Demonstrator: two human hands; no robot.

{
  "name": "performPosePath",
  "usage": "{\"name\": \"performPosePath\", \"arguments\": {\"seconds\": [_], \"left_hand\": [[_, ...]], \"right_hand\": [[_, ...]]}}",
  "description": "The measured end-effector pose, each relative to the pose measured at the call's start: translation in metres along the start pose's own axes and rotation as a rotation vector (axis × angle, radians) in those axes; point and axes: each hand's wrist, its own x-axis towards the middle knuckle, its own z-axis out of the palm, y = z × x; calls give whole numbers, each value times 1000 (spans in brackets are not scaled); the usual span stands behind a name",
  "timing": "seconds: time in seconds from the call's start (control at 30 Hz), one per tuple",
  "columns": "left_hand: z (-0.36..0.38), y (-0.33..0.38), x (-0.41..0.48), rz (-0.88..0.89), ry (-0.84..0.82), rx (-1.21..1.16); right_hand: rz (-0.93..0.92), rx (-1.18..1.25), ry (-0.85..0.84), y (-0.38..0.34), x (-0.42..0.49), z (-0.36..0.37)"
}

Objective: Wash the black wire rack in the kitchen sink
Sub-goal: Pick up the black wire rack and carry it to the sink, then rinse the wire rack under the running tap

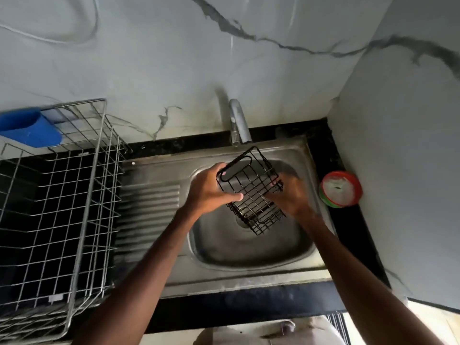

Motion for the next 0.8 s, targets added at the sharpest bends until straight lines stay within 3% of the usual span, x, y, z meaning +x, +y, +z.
{"name": "performPosePath", "arguments": {"seconds": [0.23,0.43,0.57,0.8], "left_hand": [[26,-22,28,39,6,46],[36,-51,52,70,-31,-162],[39,-69,85,90,113,-246],[59,-62,170,258,335,-62]], "right_hand": [[83,-7,-73,38,38,33],[88,-13,-17,59,60,62],[63,-26,26,74,73,73],[-123,39,159,88,96,90]]}}
